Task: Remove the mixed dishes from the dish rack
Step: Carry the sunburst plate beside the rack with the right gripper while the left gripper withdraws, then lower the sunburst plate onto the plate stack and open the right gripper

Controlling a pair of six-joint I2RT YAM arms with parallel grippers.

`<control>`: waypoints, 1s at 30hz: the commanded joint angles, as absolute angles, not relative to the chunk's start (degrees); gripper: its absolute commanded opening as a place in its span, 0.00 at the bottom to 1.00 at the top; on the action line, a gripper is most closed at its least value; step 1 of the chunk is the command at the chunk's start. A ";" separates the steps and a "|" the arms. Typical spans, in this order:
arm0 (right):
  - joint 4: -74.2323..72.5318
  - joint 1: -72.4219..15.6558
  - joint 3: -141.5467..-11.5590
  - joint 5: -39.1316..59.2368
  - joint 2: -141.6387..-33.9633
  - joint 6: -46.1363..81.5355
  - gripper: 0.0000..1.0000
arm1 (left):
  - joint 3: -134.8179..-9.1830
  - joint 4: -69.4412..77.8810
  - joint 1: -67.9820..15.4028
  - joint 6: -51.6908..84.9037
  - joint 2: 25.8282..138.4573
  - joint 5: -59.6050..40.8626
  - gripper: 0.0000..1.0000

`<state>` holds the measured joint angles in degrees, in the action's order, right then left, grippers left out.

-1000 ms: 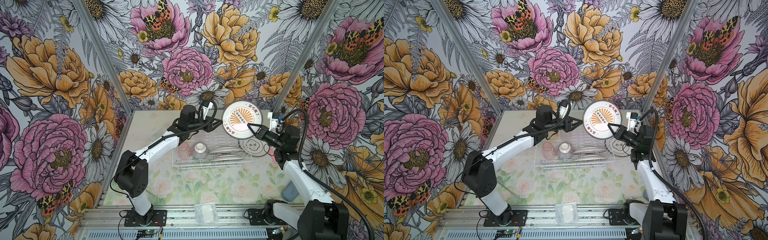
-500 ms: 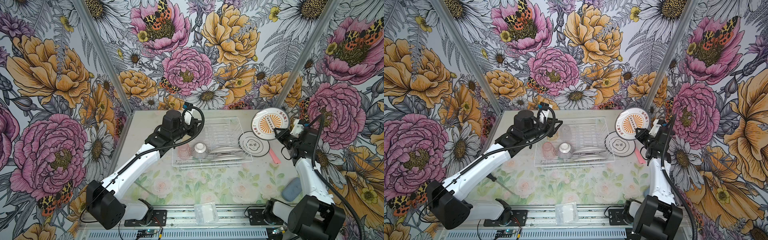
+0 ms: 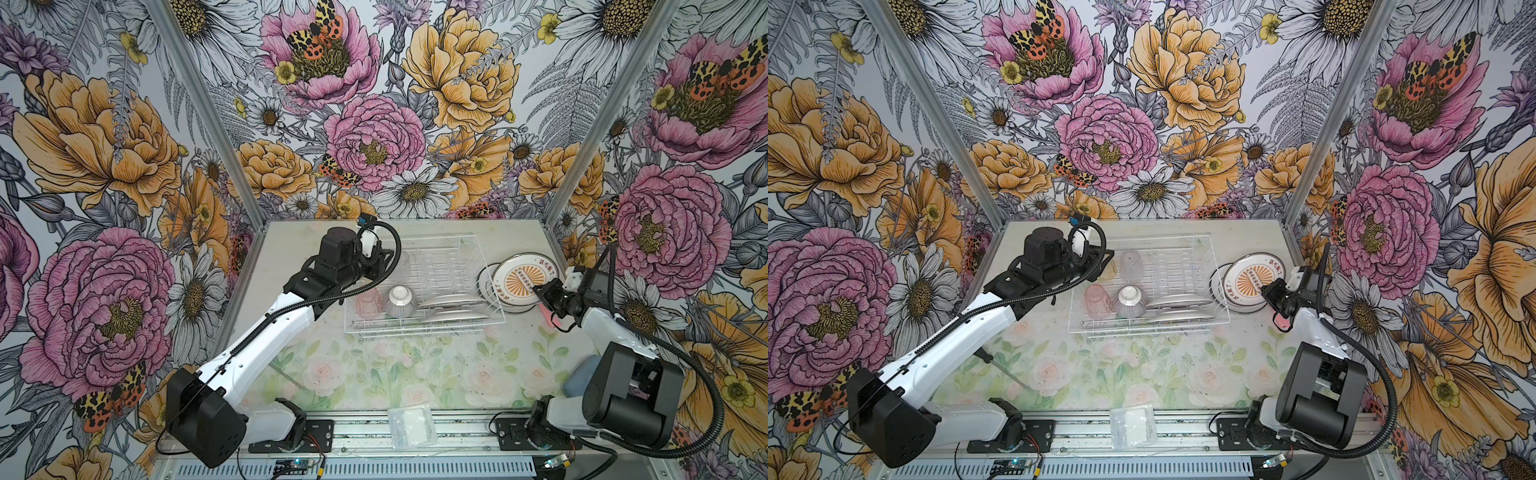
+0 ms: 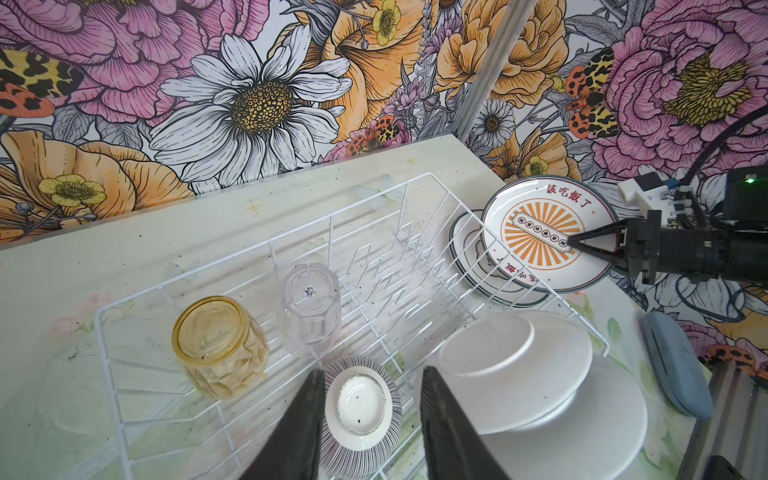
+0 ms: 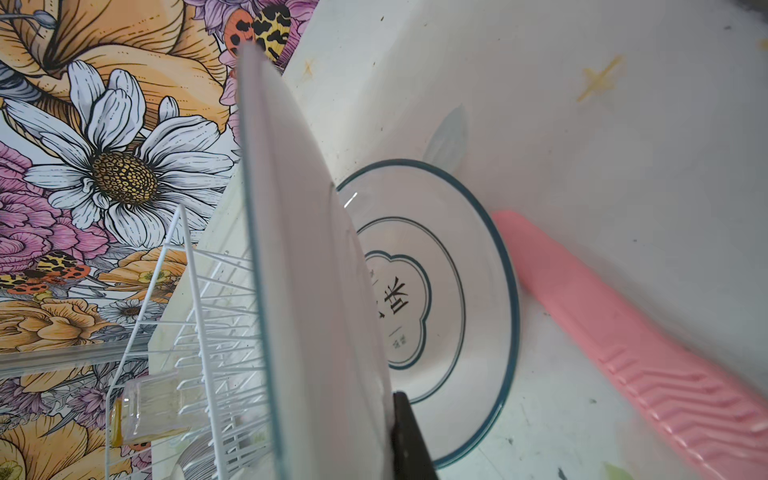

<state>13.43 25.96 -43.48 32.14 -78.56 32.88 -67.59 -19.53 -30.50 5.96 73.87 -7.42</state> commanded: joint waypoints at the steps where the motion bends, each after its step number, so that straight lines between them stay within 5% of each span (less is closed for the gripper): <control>1: 8.67 25.96 -43.55 35.70 -79.48 32.16 0.00 | -66.57 -19.07 -30.08 5.44 73.48 -6.59 0.40; 24: 8.00 25.97 -42.97 35.51 -87.10 32.60 0.15 | -64.99 -18.37 -29.32 5.68 72.86 -7.26 0.41; 30: 9.09 26.00 -42.63 35.63 -86.60 31.57 0.26 | -64.57 -18.28 -28.93 5.80 72.35 -7.54 0.41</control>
